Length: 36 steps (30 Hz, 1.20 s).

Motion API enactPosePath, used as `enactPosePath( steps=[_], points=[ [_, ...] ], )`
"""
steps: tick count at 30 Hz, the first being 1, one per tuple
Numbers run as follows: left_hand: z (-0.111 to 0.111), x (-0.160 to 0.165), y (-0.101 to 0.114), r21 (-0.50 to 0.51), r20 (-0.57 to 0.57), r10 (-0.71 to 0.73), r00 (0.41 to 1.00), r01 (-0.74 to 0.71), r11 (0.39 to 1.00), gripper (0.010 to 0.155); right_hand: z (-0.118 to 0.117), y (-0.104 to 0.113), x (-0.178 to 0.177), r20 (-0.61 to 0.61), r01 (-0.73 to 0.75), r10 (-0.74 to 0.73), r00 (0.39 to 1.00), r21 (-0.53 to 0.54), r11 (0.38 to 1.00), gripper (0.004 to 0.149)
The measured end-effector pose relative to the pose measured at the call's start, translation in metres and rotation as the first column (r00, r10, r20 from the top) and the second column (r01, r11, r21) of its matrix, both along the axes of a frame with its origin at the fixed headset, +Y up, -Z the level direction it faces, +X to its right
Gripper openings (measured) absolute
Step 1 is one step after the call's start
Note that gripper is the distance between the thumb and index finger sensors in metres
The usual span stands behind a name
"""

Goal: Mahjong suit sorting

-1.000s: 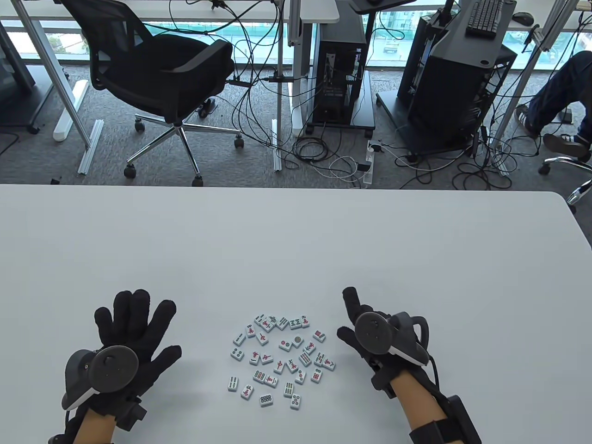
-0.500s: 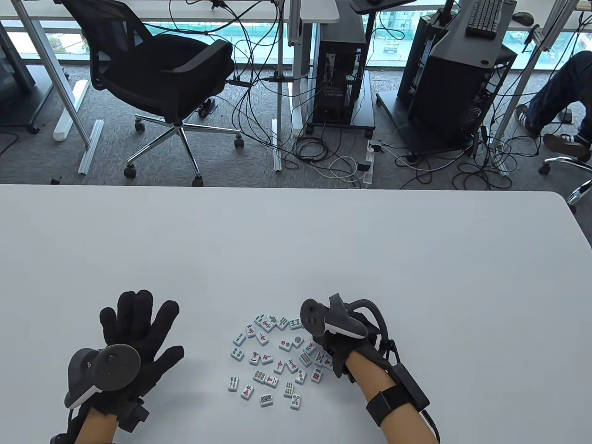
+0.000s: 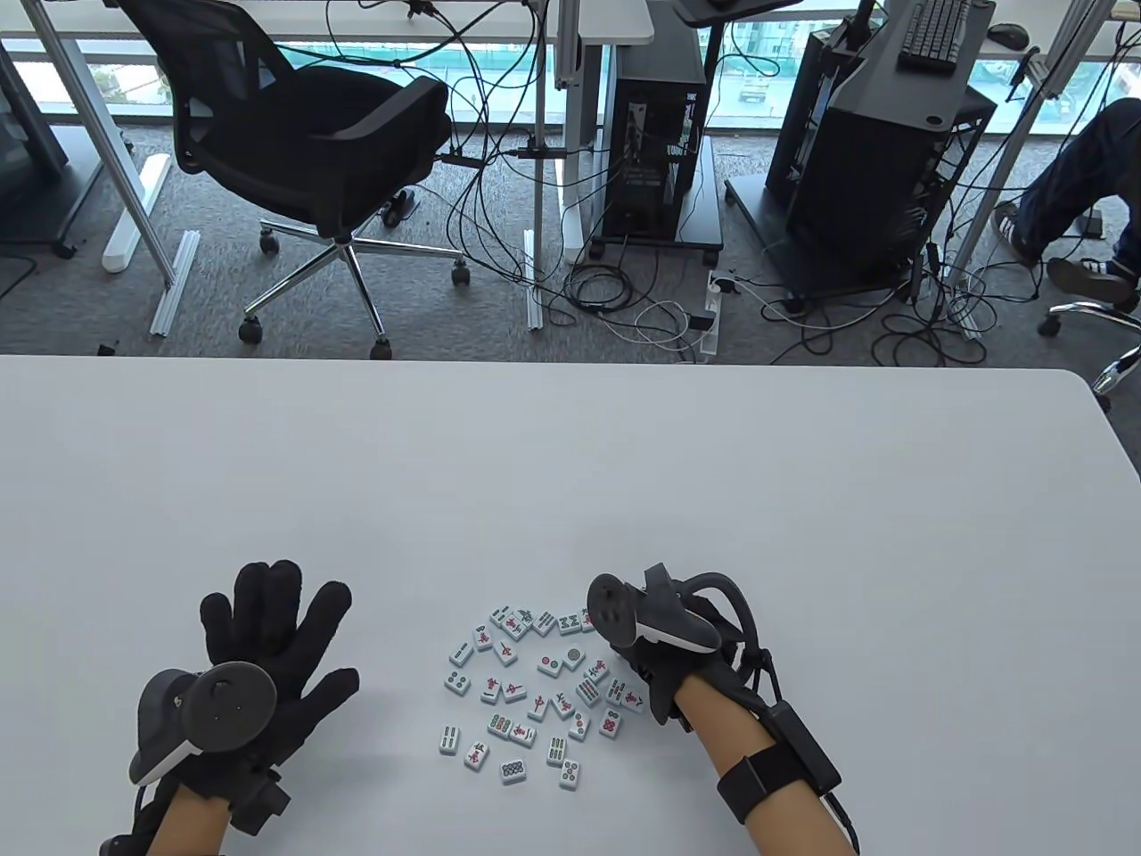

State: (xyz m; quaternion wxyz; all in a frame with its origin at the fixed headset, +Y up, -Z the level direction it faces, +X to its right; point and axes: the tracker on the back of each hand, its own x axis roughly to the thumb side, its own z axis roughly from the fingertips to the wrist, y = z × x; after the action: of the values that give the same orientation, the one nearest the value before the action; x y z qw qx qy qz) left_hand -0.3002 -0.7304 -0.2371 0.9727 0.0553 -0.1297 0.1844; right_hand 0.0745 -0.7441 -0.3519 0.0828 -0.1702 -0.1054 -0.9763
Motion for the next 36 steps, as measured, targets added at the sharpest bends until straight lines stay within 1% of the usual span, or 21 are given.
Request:
enactPosePath(
  steps=[5,9,10,13,15,17,21,24,25,27,28,33,36],
  points=[
    [0.0,0.0,0.0,0.004,0.002,0.007,1.0,-0.007,1.0,0.079,-0.003,-0.013,-0.008,0.044,-0.068,0.071,0.997,-0.061,0.996,0.054],
    [0.0,0.0,0.0,0.003,0.005,0.008,1.0,-0.008,1.0,0.079,-0.003,-0.013,-0.008,0.035,-0.035,0.039,0.999,-0.096,0.995,0.054],
    [0.0,0.0,0.0,0.001,0.006,0.007,1.0,-0.007,1.0,0.079,-0.003,-0.014,-0.007,0.02,-0.027,0.029,0.999,-0.113,0.993,0.055],
    [0.0,0.001,0.0,-0.004,0.007,0.006,1.0,-0.006,1.0,0.079,-0.001,-0.017,-0.003,-0.046,-0.01,0.005,0.999,-0.115,0.993,0.056],
    [0.0,0.001,0.0,-0.006,0.009,0.005,1.0,-0.005,1.0,0.079,0.0,-0.018,0.0,-0.079,-0.002,-0.006,0.997,-0.09,0.996,0.056],
    [0.0,0.002,0.0,-0.007,0.01,0.004,1.0,-0.004,1.0,0.079,0.001,-0.019,0.004,-0.119,0.041,-0.049,0.992,-0.066,0.997,0.056],
    [0.001,0.002,0.0,-0.006,0.017,0.003,1.0,-0.003,1.0,0.079,0.005,-0.015,0.018,-0.141,0.107,-0.108,0.984,-0.015,0.994,0.058],
    [0.001,0.002,0.0,-0.003,0.019,0.002,1.0,-0.002,1.0,0.079,0.017,-0.002,0.032,-0.167,0.142,-0.136,0.976,0.022,0.99,0.06],
    [0.001,0.003,0.0,-0.004,0.02,0.003,1.0,-0.003,1.0,0.078,0.02,0.001,0.036,-0.17,0.134,-0.13,0.977,0.016,0.991,0.06],
    [0.001,0.003,0.0,-0.007,0.021,0.003,1.0,-0.003,1.0,0.079,0.031,0.005,0.045,-0.166,0.093,-0.098,0.981,-0.037,0.995,0.06],
    [0.001,0.003,0.0,-0.01,0.022,0.002,1.0,-0.001,1.0,0.079,0.04,0.004,0.051,-0.169,0.077,-0.086,0.982,-0.062,0.995,0.06],
    [0.0,0.007,-0.002,-0.017,0.036,-0.008,0.999,0.009,1.0,0.078,0.067,-0.005,0.068,-0.172,0.052,-0.066,0.983,-0.084,0.995,0.06],
    [0.0,0.008,-0.003,-0.022,0.04,-0.012,0.999,0.013,1.0,0.078,0.076,-0.01,0.072,-0.169,0.074,-0.088,0.982,-0.086,0.994,0.06]
  ],
)
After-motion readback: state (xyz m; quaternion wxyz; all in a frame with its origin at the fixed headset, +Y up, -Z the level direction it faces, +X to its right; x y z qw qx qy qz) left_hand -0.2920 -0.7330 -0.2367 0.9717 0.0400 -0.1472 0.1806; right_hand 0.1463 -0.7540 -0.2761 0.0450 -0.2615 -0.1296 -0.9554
